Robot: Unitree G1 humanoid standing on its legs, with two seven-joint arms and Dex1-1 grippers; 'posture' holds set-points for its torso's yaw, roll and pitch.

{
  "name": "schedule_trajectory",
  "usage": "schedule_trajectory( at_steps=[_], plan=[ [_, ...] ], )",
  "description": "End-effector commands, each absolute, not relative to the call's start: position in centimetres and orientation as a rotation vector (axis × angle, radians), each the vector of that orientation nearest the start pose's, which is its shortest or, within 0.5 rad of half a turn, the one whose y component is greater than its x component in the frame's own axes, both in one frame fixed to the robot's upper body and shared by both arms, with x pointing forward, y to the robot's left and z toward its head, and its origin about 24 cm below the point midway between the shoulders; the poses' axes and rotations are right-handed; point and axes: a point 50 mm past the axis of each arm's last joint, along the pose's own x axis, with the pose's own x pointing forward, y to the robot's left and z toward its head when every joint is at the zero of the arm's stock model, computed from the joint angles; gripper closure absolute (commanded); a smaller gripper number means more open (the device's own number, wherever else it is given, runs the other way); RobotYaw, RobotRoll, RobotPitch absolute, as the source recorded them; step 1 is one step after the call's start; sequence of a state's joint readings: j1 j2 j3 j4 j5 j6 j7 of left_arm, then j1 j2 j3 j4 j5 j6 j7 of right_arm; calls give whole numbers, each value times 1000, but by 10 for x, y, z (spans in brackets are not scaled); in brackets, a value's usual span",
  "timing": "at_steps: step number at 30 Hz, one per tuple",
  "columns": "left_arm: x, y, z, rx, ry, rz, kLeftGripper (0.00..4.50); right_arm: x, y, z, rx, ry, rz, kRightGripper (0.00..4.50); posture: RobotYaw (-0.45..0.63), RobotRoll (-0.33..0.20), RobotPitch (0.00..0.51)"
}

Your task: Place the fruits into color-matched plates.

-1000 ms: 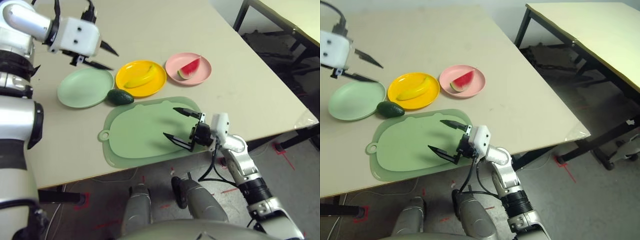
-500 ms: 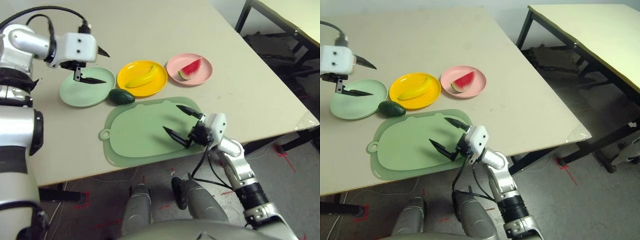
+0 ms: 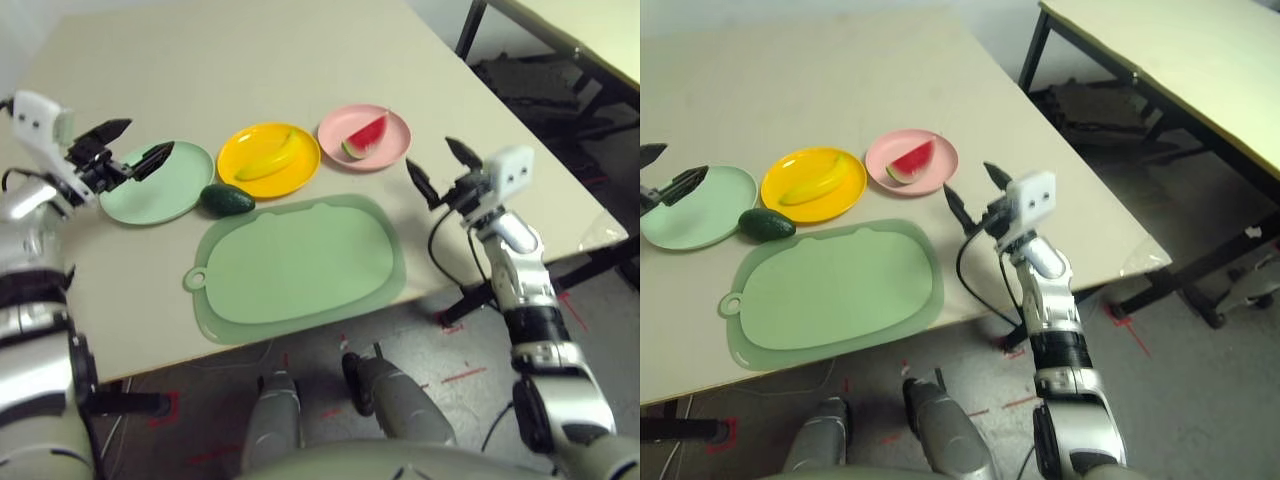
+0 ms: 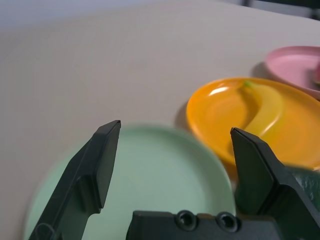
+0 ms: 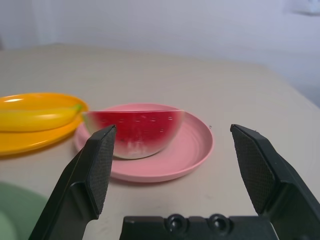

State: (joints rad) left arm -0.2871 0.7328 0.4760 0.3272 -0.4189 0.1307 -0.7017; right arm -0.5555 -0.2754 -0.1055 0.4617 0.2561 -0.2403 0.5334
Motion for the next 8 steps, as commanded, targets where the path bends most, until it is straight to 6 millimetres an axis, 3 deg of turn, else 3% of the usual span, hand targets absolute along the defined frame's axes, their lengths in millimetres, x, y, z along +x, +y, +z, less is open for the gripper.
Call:
schedule_trajectory(
  at_steps=[1,5,8],
  plan=[
    [235,360,152,127,-72,-49,9,347,-186,127,-13,-304,382,0,30,0,226],
    [214,362,142,103,-47,29,9,347,-187,128,6,-312,352,0,56,0,225],
    [210,359,139,93,-44,54,9,348,-194,129,16,-314,303,0,65,0,228]
  ],
)
